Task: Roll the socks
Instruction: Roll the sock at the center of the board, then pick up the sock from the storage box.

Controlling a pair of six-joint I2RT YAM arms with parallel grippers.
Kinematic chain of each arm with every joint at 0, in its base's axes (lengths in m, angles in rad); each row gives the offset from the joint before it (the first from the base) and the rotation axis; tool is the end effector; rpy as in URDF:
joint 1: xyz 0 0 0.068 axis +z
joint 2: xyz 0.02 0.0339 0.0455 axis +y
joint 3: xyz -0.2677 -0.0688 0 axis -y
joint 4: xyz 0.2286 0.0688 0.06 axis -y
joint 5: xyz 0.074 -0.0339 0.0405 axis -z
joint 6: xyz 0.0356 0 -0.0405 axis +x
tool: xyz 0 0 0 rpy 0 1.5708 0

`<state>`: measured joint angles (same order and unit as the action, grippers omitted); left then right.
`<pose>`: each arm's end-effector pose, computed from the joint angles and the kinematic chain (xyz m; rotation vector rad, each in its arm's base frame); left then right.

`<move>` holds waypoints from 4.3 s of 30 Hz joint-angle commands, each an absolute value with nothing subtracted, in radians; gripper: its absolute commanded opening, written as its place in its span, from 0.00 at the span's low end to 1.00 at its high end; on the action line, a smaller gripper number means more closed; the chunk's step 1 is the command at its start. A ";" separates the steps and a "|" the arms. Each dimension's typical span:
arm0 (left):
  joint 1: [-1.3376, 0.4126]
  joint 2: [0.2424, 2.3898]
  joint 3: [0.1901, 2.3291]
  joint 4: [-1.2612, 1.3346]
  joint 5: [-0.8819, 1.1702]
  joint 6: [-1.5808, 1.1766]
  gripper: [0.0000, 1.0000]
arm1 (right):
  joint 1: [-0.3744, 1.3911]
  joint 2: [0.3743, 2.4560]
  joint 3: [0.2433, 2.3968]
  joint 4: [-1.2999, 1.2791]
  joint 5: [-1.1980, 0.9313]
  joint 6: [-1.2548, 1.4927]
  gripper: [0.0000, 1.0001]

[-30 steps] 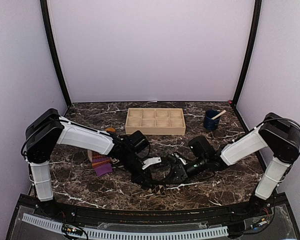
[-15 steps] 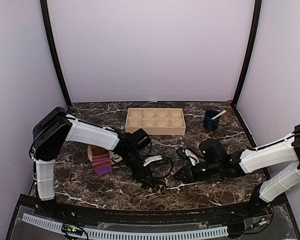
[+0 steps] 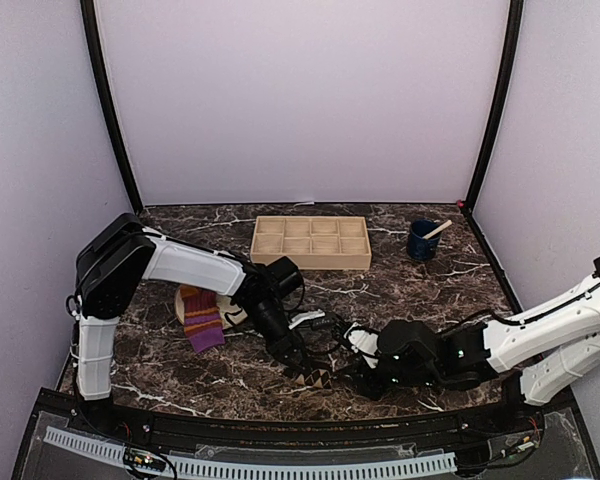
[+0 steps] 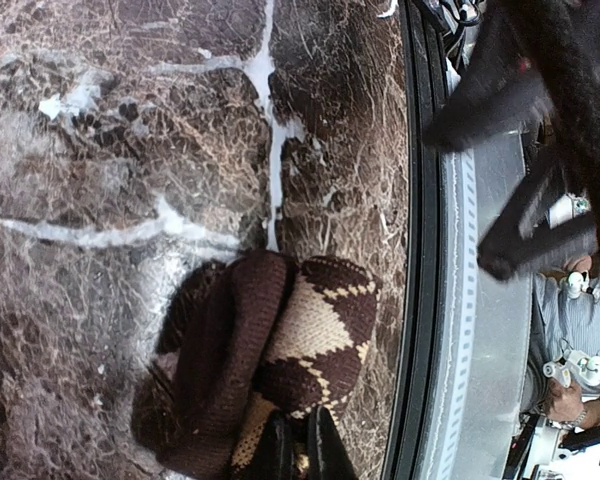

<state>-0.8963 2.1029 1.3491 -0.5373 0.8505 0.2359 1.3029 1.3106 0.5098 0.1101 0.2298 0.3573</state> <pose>0.2229 -0.3217 0.1378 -1.6594 -2.2770 1.3330 0.0706 0.2265 0.1806 -0.9421 2.1180 0.6240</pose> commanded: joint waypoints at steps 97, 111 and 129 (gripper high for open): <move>-0.702 1.773 0.881 0.061 0.796 -0.468 0.49 | 1.192 1.822 0.864 -0.137 -0.113 0.068 0.14; -0.714 1.561 0.607 0.290 0.582 -1.081 0.54 | 1.189 1.854 0.898 -0.145 -0.099 0.122 0.14; -0.814 1.616 0.647 0.247 0.561 -1.268 0.58 | 1.174 1.883 0.940 -0.146 -0.094 0.172 0.13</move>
